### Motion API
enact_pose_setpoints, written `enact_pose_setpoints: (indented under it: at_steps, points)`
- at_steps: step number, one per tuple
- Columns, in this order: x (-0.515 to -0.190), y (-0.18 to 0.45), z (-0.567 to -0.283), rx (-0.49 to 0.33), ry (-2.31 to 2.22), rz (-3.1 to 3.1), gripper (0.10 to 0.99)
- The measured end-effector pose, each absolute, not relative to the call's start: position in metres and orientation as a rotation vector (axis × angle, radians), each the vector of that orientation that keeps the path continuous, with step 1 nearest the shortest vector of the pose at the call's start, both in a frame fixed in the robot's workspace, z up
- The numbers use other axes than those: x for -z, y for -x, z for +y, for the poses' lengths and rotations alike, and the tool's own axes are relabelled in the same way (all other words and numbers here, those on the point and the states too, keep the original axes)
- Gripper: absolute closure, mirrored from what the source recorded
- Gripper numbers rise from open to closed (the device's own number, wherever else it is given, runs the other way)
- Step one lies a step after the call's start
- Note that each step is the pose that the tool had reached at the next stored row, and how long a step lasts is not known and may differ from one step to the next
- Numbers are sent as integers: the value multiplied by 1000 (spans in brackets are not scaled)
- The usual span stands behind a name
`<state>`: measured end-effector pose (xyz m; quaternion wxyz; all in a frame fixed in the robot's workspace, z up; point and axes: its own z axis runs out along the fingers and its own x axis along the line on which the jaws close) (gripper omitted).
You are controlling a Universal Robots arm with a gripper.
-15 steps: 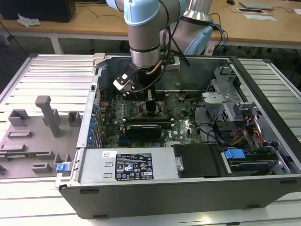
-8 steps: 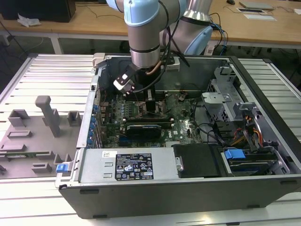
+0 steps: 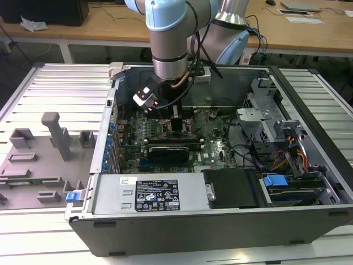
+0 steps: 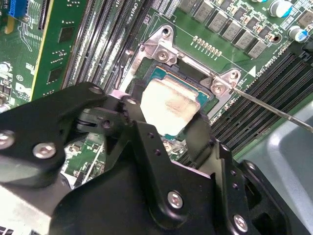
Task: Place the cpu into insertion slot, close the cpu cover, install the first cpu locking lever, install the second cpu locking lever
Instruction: 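Place the cpu into insertion slot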
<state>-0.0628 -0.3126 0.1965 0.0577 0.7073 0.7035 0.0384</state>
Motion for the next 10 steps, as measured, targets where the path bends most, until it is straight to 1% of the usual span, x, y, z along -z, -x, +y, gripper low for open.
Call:
enact_pose_setpoints:
  at_steps: [1, 10]
  points:
    - [-197, 63, -313, -116, -2144, 2132, 471]
    - [-207, 63, -313, -115, -2144, 2132, 471]
